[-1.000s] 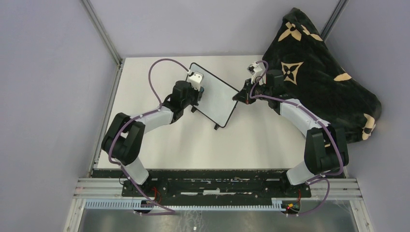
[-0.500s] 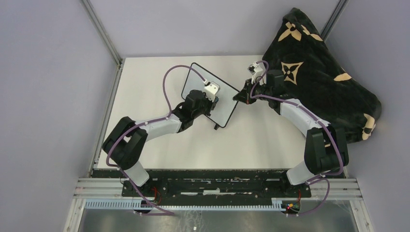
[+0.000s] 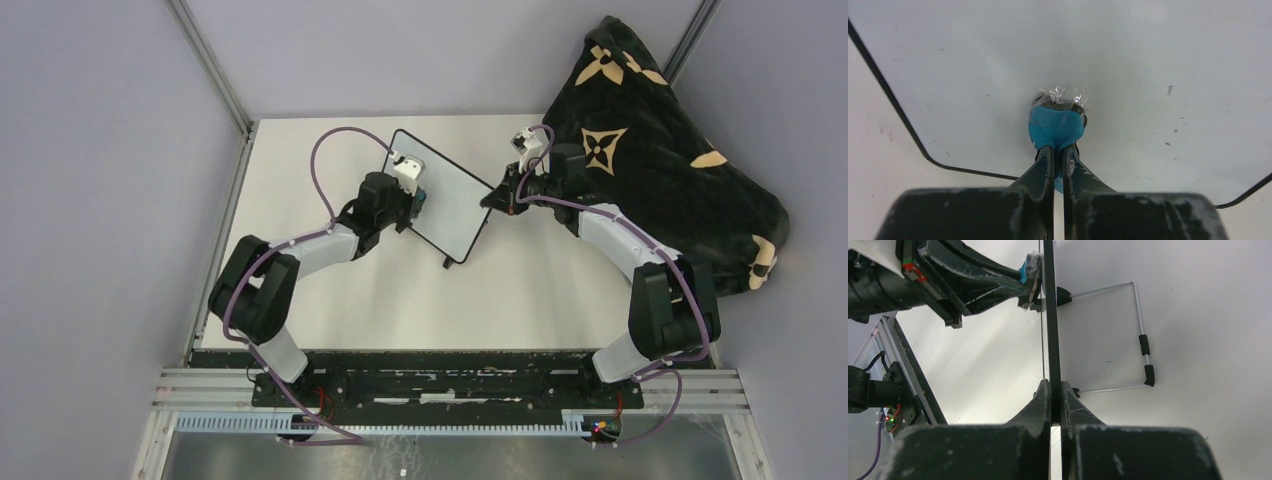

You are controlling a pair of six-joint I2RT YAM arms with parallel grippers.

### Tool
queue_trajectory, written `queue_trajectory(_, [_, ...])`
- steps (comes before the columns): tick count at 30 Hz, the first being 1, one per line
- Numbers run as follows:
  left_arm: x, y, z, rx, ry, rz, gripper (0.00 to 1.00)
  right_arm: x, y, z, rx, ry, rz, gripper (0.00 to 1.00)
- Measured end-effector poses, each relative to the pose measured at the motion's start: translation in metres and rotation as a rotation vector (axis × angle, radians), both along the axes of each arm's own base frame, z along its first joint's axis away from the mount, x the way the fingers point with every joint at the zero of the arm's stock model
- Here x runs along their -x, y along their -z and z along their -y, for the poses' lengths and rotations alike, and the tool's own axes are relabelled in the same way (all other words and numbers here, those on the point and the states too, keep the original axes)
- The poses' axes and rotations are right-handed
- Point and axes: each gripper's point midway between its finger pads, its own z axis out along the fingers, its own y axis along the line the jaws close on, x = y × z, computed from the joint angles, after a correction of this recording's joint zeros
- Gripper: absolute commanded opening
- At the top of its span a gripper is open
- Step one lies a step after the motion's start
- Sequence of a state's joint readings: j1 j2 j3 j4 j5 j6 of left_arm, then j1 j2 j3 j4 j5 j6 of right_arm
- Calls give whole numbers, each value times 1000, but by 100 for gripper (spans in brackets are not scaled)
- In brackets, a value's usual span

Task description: Erase the whiteboard

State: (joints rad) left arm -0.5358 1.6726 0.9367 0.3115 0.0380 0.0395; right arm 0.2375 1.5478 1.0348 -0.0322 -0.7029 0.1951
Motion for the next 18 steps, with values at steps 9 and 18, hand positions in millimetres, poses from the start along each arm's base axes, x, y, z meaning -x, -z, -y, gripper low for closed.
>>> queue_trajectory(9, [-22,-1,-39,-15,-96,-23,3,1,-1,-2,1,-10,7,1])
queue_trajectory(18, [-23,0,-45,-30,-110,-45,3,1,-1,-2,9,-14,6,1])
